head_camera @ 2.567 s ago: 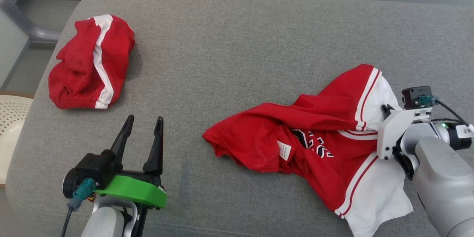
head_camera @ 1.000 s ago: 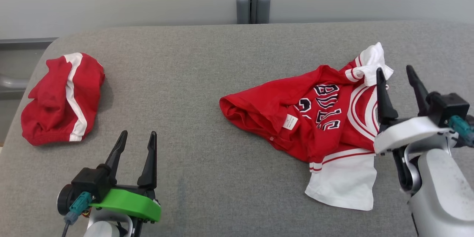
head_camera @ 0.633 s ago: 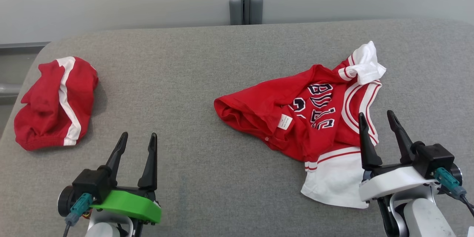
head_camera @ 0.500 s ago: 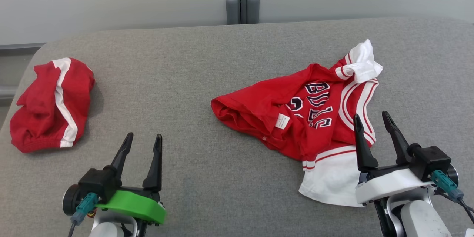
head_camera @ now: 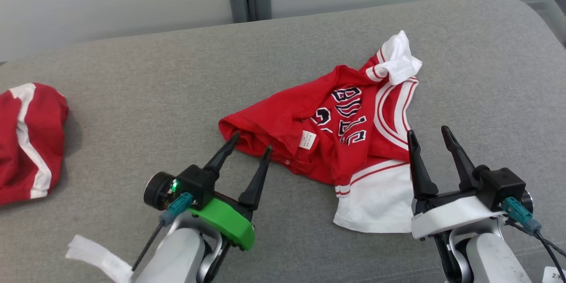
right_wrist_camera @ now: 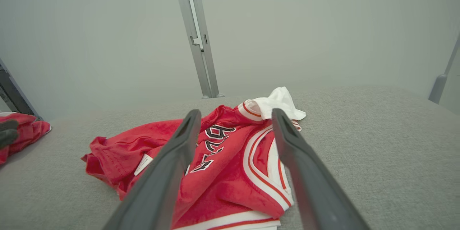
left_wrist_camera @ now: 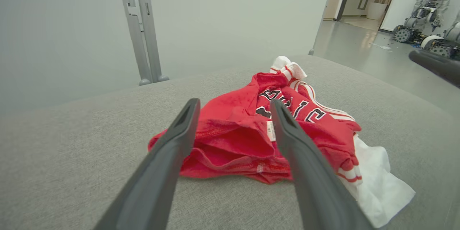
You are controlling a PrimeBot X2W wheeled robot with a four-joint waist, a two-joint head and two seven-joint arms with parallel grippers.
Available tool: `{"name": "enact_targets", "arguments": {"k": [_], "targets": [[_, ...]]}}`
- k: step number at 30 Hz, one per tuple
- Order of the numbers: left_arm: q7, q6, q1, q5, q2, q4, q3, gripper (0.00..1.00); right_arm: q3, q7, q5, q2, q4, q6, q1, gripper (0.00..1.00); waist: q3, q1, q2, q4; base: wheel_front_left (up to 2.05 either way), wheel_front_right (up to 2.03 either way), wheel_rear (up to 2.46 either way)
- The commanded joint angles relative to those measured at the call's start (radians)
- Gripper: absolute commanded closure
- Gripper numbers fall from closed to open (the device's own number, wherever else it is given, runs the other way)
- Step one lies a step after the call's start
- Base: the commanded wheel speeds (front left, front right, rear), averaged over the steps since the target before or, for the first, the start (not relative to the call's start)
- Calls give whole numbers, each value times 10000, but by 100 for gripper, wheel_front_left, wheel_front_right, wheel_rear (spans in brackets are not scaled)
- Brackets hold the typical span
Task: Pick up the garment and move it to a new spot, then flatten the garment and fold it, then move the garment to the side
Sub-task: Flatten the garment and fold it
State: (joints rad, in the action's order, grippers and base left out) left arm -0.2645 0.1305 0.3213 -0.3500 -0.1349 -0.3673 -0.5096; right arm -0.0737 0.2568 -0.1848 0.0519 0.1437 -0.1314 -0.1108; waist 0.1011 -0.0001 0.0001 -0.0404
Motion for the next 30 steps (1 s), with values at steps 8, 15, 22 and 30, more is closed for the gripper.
{"name": "enact_targets", "arguments": {"k": [8,15,22,30], "targets": [[5,2,1007,-498,-124,-1050,-1218,0,-15,72,-241,-10,-23,14,-356,0,907,1,-1,-1080,0,0,0],[7,2,1616,-714,-230,-1617,-1521,0,6,86,-330,-9,-43,14,-429,0,1154,1,-1,-1285,0,0,0],[2,2,2194,-1162,-126,-2470,-1541,85,-41,93,-427,-10,-113,14,-559,0,1238,1,-1,-1322,0,0,0],[2,2,2148,-1294,-94,-2475,-1539,100,71,93,-468,-11,-88,14,-478,0,1212,1,-1,-1222,0,0,0]]}}
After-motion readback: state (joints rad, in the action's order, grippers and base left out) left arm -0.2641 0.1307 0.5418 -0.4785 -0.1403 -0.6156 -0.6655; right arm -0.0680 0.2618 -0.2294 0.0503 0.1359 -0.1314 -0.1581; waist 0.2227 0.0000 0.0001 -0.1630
